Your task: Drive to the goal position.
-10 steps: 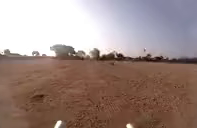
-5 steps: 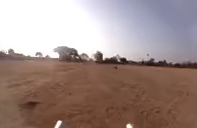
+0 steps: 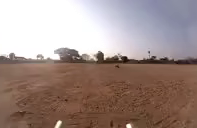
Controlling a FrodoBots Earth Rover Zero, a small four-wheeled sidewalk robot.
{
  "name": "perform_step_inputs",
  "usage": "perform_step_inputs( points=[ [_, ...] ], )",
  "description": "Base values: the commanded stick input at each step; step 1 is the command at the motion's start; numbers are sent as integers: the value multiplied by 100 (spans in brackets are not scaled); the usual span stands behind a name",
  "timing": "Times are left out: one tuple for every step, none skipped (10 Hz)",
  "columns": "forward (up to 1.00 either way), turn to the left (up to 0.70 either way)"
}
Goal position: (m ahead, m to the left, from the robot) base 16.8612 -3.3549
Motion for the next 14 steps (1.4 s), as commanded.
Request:
perform_step_inputs(
  points=[
    [70,0],
    [70,0],
    [70,0],
    [70,0],
    [70,0],
    [70,0],
    [70,0],
    [70,0],
    [70,0],
    [70,0],
    [70,0],
    [70,0],
    [70,0],
    [70,0]
  ],
)
